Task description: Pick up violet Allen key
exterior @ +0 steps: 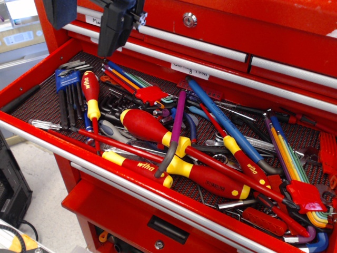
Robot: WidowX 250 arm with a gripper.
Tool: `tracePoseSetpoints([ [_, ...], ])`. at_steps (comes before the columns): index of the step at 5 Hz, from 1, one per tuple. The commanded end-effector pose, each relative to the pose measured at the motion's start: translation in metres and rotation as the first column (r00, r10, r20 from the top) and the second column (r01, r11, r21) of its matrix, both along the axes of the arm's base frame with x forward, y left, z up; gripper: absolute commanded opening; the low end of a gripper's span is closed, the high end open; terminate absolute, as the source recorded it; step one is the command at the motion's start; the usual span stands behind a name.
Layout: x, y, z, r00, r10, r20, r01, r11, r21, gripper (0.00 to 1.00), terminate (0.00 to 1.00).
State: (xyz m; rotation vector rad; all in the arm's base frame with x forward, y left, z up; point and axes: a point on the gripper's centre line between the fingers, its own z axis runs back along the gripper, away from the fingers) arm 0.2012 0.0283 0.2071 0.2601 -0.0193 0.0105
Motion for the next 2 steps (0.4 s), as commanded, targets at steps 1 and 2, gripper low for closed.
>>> tracePoseSetpoints([
  [1, 0.000, 0.000, 0.000, 1.000, 0.000, 0.000, 0.000, 1.000, 0.000, 1.00, 0.00],
  [2, 0.027, -0.018, -0.008, 0.999, 0.008, 0.037, -0.007, 0.999, -0.034, 1.00, 0.00],
])
